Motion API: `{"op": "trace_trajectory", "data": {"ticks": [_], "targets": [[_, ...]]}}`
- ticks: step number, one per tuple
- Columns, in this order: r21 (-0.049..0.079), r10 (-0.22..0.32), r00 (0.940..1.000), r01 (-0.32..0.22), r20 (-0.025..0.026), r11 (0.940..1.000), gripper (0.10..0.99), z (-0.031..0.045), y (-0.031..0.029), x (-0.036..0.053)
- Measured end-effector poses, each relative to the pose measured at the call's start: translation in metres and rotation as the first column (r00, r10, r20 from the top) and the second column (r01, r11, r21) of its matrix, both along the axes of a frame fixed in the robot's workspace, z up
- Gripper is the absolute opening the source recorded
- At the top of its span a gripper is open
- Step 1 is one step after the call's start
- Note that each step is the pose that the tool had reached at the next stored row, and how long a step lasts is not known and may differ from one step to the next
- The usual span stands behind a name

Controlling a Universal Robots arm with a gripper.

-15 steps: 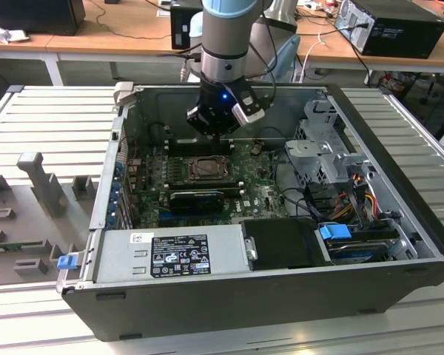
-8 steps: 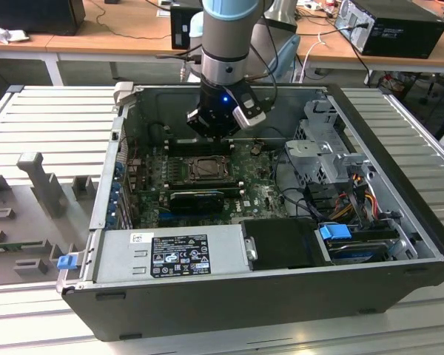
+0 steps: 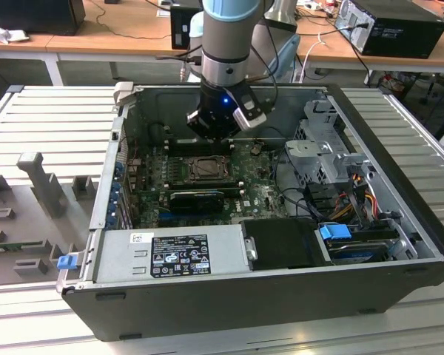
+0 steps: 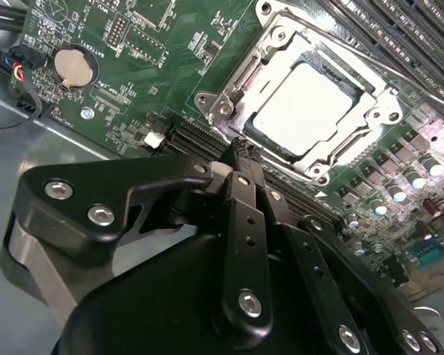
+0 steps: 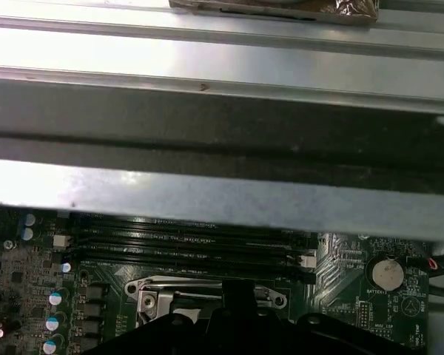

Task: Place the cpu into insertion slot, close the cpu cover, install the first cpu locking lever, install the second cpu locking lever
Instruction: 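Install the second cpu locking lever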

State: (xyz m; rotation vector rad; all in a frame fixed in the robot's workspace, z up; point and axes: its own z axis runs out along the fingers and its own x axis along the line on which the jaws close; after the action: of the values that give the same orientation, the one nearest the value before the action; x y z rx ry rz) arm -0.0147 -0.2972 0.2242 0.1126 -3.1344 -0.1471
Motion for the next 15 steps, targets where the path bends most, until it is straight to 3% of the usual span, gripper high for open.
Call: {"op": "trace_trajectory", "data": {"ticks": [13,15], "targets": [[0.000,0.000,1.0000,0.000,0.0000,1.0000,0.106,0.0003,-0.0139,0.0000],[0.000,0.000,1.0000,0.000,0.0000,1.0000,0.106,0.0052,-0.0142,0.0000]]}}
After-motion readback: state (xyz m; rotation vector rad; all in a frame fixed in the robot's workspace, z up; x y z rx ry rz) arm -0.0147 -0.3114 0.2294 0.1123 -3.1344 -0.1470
